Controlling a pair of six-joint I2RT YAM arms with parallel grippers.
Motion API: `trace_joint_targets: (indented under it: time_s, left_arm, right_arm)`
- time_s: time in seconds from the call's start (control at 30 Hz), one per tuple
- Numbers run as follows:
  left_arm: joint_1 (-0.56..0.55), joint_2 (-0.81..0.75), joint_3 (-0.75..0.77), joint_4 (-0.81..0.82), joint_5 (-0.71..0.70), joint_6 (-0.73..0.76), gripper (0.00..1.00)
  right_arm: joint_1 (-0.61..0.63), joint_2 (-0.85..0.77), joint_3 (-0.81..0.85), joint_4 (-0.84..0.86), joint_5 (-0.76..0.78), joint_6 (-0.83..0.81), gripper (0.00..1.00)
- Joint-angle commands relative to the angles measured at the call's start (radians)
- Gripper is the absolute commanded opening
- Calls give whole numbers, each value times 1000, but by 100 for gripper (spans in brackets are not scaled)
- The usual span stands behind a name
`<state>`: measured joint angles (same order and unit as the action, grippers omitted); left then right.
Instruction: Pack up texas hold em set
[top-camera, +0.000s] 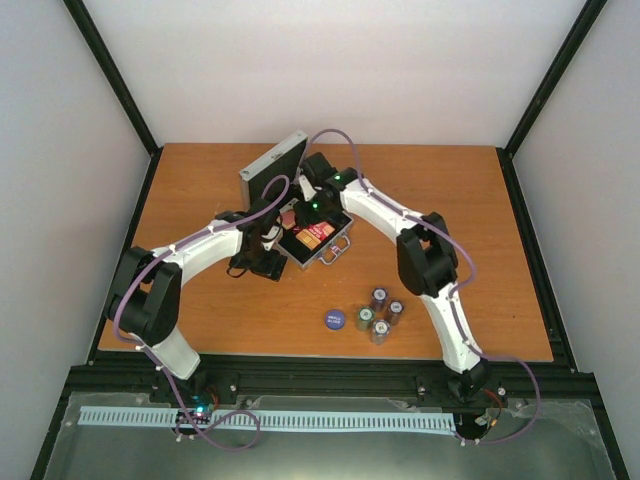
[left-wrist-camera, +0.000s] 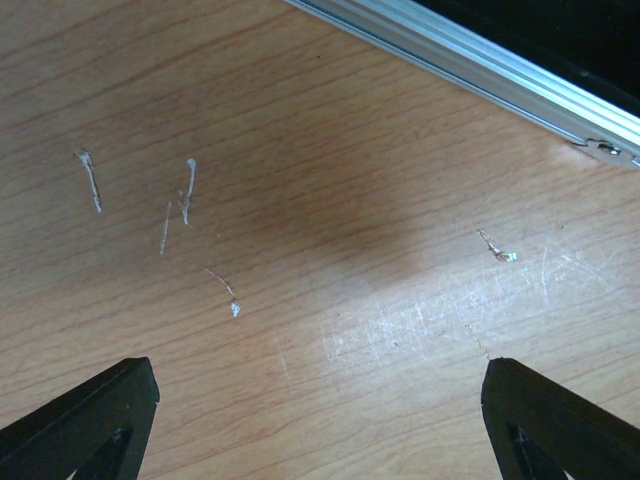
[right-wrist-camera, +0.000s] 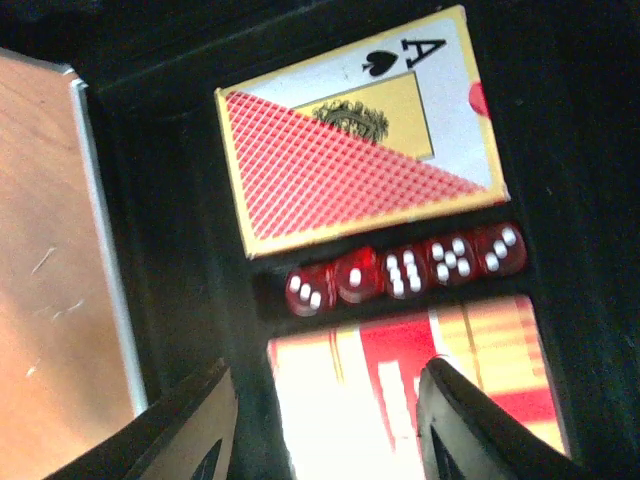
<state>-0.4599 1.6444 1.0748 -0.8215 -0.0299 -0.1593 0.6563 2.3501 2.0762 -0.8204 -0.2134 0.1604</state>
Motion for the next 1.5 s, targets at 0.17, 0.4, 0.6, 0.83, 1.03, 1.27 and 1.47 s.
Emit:
trace_joint_targets:
  time_s: [0.17, 0.4, 0.6, 0.83, 1.03, 1.27, 1.47]
  left_arm:
    - [10, -30, 32, 7, 44, -4, 93]
    - [11, -52, 63, -5, 78, -10, 96]
    - [11, -61, 92, -32, 78, -9, 100]
    - [10, -75, 88, -35, 73, -36, 100]
    - [10, -70, 76, -34, 56, -33, 99]
    - [10, -72, 71, -27, 55, -38, 99]
    - [10, -71, 59, -22, 52, -37, 99]
  right_arm:
    - [26, -314, -364, -41, 88, -29, 67]
    - [26, -521, -668, 4, 189, 21, 100]
    - [22, -591, -764, -40, 283, 42, 100]
    - [22, -669, -877, -101, 311, 86, 97]
    - [22, -696, -942, -120, 231, 94, 81]
    - [22, -718, -1005, -120, 202, 120, 70]
    - [22, -714, -1033, -117, 178, 119, 61]
